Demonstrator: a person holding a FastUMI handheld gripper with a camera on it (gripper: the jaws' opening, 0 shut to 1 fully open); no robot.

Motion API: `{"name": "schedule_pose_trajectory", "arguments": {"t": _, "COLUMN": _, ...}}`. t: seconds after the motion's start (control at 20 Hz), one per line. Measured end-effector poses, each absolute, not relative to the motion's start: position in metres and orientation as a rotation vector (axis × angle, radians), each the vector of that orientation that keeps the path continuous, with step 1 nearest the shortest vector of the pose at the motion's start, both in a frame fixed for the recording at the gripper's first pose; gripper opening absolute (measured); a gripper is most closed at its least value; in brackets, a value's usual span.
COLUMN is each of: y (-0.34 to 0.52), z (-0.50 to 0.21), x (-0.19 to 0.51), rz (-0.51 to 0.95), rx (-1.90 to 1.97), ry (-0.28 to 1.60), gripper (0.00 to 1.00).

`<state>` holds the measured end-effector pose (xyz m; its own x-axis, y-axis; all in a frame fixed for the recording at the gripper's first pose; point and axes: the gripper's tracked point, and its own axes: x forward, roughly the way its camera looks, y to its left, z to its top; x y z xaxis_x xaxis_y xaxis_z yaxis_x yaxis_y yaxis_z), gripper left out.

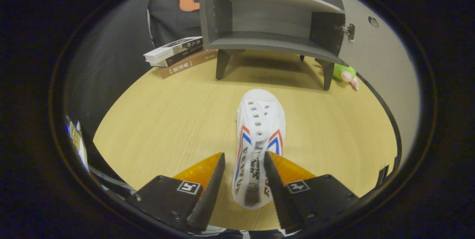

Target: Open the shoe cabinet door, grab the shoes and put them into the shoe cabinet, then close the shoe cabinet door.

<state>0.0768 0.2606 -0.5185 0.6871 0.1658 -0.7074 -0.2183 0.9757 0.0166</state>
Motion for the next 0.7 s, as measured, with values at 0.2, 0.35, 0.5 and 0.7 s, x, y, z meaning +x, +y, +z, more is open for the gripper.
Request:
{"name": "schedule_pose_trajectory", "arguments": {"t": 0.2, "y": 0.258, "z": -0.517, "x": 0.071, "rz": 0.253, "rx": 0.012, "ry": 0.827, "gripper": 0.59}}
{"name": "schedule_pose_trajectory", "arguments": {"t": 0.35, "y": 0.259, "z": -0.511, "x": 0.069, "rz": 0.258, "rx": 0.010, "ry": 0.830, "gripper": 0.56}}
{"name": "schedule_pose_trajectory", "arguments": {"t": 0.5, "y": 0.258, "z": -0.501, "x": 0.066, "rz": 0.237, "rx": -0.012, "ry": 0.790, "gripper": 0.55}}
{"name": "schedule_pose_trajectory", "arguments": {"t": 0.7, "y": 0.270, "z": -0.494, "x": 0.062, "rz": 0.253, "rx": -0.057, "ry": 0.754, "gripper": 0.55}}
